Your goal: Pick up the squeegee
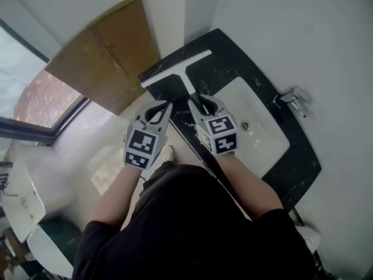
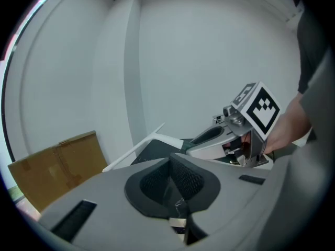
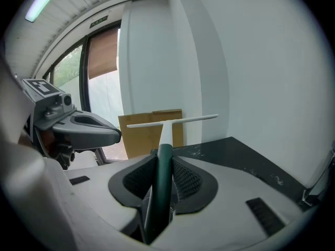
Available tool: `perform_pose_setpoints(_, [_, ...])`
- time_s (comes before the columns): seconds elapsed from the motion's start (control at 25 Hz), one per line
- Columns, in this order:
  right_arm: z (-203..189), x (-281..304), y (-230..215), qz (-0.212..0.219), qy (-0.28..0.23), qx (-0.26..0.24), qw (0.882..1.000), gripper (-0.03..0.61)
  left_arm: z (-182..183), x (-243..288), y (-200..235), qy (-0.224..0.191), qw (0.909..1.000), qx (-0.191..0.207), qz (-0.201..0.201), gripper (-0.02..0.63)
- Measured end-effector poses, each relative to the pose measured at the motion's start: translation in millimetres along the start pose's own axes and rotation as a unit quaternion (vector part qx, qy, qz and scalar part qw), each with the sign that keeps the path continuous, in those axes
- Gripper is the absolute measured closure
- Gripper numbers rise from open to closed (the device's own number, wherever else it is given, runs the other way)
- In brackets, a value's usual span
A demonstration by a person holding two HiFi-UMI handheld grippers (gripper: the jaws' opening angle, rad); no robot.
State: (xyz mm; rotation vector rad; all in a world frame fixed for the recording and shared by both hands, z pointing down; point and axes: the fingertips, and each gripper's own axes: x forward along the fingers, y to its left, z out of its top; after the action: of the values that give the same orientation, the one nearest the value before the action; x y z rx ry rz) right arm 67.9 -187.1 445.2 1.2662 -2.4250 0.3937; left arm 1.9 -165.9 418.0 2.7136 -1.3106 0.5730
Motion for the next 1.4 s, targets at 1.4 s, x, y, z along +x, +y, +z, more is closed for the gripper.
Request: perform_pose_setpoints(1.4, [32, -95, 99, -0.045, -0.095, -0.03, 0.994, 0.479, -7, -116, -6, -0.046, 0.9984, 0.031, -0.009, 0.607])
